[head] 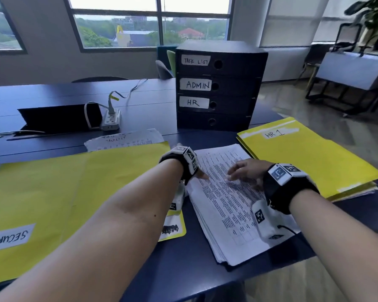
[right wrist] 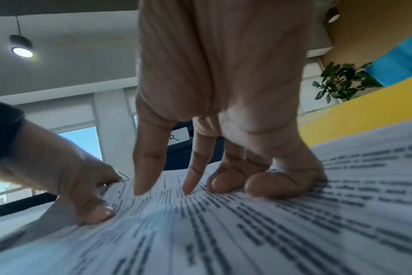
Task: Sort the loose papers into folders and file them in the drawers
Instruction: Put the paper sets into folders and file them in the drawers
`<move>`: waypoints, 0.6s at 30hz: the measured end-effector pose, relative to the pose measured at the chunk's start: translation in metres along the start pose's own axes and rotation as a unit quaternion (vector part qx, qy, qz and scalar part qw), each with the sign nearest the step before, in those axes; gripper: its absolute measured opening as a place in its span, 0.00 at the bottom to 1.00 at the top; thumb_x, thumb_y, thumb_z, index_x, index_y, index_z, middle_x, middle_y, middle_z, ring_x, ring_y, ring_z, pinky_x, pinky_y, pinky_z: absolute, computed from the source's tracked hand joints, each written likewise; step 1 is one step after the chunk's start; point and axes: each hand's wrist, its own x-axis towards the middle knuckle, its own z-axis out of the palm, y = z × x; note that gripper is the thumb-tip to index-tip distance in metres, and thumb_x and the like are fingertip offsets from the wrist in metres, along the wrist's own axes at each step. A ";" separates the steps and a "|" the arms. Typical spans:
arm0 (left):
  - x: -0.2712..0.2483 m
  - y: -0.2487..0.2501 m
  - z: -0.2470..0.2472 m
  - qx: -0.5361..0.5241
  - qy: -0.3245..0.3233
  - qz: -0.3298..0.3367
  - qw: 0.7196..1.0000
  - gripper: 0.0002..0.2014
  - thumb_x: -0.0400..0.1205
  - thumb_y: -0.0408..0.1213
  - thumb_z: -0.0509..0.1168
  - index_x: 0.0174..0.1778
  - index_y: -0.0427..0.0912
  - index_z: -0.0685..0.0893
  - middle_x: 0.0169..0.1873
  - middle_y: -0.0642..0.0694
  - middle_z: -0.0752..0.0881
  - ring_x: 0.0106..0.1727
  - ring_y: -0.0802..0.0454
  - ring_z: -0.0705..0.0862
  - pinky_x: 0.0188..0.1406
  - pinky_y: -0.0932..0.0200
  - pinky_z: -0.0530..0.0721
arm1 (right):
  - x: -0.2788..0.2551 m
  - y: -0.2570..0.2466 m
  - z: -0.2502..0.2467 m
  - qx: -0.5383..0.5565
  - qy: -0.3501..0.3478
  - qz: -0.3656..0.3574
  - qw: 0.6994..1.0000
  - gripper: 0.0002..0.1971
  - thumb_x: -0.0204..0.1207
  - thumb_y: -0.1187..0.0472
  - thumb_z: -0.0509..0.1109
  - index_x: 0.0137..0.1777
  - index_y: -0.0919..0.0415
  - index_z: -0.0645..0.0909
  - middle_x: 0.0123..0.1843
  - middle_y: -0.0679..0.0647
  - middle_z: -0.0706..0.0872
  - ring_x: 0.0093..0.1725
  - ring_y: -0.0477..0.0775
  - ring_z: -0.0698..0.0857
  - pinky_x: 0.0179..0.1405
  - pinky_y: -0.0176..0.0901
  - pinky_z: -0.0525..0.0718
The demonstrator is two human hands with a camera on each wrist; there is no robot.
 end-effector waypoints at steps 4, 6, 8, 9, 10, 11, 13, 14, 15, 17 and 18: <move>0.004 0.000 -0.001 -0.049 0.026 0.006 0.998 0.43 0.61 0.74 0.65 0.62 0.43 0.80 0.41 0.45 0.80 0.43 0.49 0.77 0.50 0.49 0.83 | 0.005 -0.001 0.001 -0.054 0.010 -0.011 0.998 0.19 0.70 0.55 0.77 0.60 0.58 0.80 0.47 0.50 0.80 0.51 0.51 0.76 0.39 0.37 0.71; 0.000 0.001 -0.006 -0.108 0.028 0.008 0.994 0.28 0.64 0.64 0.74 0.47 0.43 0.81 0.29 0.54 0.75 0.35 0.53 0.77 0.47 0.57 0.82 | 0.006 0.000 0.002 -0.052 0.006 -0.009 0.999 0.19 0.70 0.55 0.77 0.59 0.57 0.79 0.48 0.50 0.79 0.49 0.50 0.77 0.39 0.38 0.69; -0.001 0.000 -0.014 -0.152 -0.011 0.015 0.988 0.20 0.70 0.55 0.74 0.44 0.43 0.81 0.30 0.54 0.76 0.39 0.49 0.81 0.48 0.53 0.85 | 0.007 0.004 0.002 -0.027 0.008 -0.011 1.000 0.19 0.70 0.56 0.77 0.59 0.58 0.79 0.50 0.51 0.80 0.49 0.50 0.78 0.38 0.38 0.71; 0.002 0.000 -0.017 -0.169 -0.025 0.012 0.985 0.17 0.70 0.53 0.73 0.43 0.43 0.82 0.31 0.53 0.78 0.40 0.48 0.83 0.45 0.54 0.84 | 0.007 0.006 0.002 -0.016 0.010 -0.016 1.000 0.20 0.70 0.57 0.77 0.61 0.59 0.79 0.52 0.52 0.80 0.51 0.51 0.78 0.43 0.38 0.72; 0.006 0.000 -0.020 -0.199 -0.027 0.011 0.980 0.15 0.68 0.51 0.74 0.39 0.43 0.83 0.32 0.52 0.81 0.39 0.47 0.84 0.40 0.57 0.83 | 0.009 0.008 0.001 -0.009 0.013 -0.018 1.000 0.22 0.70 0.57 0.77 0.63 0.60 0.78 0.55 0.53 0.79 0.53 0.52 0.79 0.47 0.39 0.73; 0.005 0.003 -0.024 -0.228 -0.032 0.014 0.973 0.14 0.66 0.50 0.76 0.36 0.44 0.84 0.34 0.49 0.84 0.38 0.47 0.84 0.37 0.60 0.81 | 0.011 0.010 0.000 0.001 0.020 -0.016 1.000 0.23 0.70 0.58 0.76 0.65 0.60 0.76 0.56 0.54 0.78 0.53 0.53 0.79 0.48 0.40 0.73; 0.002 0.009 -0.036 -0.263 -0.020 0.048 0.963 0.13 0.69 0.43 0.76 0.39 0.37 0.83 0.40 0.44 0.85 0.42 0.46 0.84 0.35 0.59 0.80 | 0.012 0.012 0.000 0.043 0.033 -0.006 0.999 0.24 0.71 0.60 0.76 0.66 0.60 0.73 0.53 0.56 0.78 0.47 0.55 0.80 0.40 0.40 0.74; 0.000 0.012 -0.043 -0.281 -0.010 0.066 0.957 0.12 0.72 0.39 0.74 0.42 0.35 0.81 0.41 0.42 0.83 0.44 0.47 0.82 0.35 0.58 0.79 | 0.013 0.013 0.001 0.076 0.041 0.003 0.996 0.24 0.72 0.61 0.76 0.65 0.61 0.71 0.48 0.56 0.78 0.41 0.55 0.79 0.34 0.39 0.73; -0.005 0.014 -0.053 -0.296 0.004 0.086 0.951 0.10 0.74 0.36 0.73 0.44 0.35 0.80 0.41 0.42 0.80 0.44 0.47 0.80 0.36 0.57 0.78 | 0.015 0.015 0.002 0.116 0.054 0.009 0.992 0.25 0.72 0.62 0.76 0.64 0.62 0.68 0.42 0.56 0.77 0.34 0.55 0.77 0.28 0.40 0.72; -0.021 0.013 -0.075 -0.332 0.030 0.113 0.936 0.08 0.75 0.35 0.72 0.42 0.37 0.79 0.38 0.45 0.79 0.44 0.48 0.79 0.40 0.58 0.79 | 0.015 0.016 -0.002 0.197 0.101 0.010 0.975 0.33 0.69 0.58 0.78 0.67 0.63 0.63 0.44 0.59 0.75 0.35 0.57 0.77 0.27 0.43 0.75; -0.030 0.009 -0.085 -0.354 0.038 0.118 0.927 0.08 0.75 0.35 0.72 0.42 0.38 0.79 0.38 0.46 0.80 0.44 0.49 0.80 0.40 0.59 0.78 | 0.014 0.016 -0.007 0.227 0.134 0.000 0.965 0.39 0.67 0.54 0.79 0.71 0.62 0.60 0.52 0.61 0.75 0.45 0.60 0.79 0.35 0.48 0.80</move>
